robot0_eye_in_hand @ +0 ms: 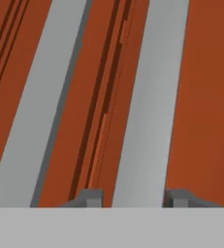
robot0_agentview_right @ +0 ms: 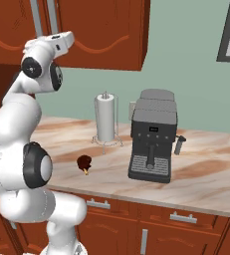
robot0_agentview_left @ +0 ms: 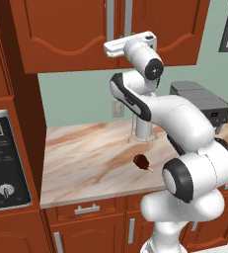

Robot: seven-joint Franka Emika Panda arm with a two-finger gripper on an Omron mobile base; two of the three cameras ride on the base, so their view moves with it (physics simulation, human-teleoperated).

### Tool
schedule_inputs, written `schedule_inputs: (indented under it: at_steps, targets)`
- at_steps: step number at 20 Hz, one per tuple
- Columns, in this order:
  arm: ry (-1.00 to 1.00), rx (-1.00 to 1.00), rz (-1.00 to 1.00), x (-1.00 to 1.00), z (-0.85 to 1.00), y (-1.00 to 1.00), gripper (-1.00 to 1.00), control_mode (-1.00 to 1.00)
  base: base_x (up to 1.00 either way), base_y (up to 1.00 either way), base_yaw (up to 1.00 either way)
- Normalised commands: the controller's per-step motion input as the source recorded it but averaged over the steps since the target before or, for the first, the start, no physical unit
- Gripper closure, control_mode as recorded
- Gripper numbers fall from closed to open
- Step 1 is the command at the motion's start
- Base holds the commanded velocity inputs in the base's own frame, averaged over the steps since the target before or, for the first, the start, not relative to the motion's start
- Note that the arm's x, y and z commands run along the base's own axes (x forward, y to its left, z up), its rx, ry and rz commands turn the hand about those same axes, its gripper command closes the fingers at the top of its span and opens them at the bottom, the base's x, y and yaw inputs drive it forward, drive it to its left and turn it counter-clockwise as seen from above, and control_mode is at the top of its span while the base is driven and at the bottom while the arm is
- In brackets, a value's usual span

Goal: Retrieve the tupperware from the cabinet, then place the raw meat into the tupperware to avoid contamination.

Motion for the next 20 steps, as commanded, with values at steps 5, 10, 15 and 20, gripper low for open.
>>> schedule_inputs:
  at_steps: [5,10,15,20]
  targets:
    - [0.11,-0.02,0.0,0.0,-0.07,0.57,1.0,-1.0,0.0,0.0,0.0]
    - [0.1,-0.01,0.0,0.12,-0.02,0.29,1.0,-1.0,0.0,0.0,0.0]
    - [0.03,0.0,0.0,0.15,0.0,0.0,1.0,-1.0,0.0,0.0,0.0]
    - [0.03,0.0,0.0,-0.04,0.0,-0.02,1.0,-1.0,0.0,0.0,0.0]
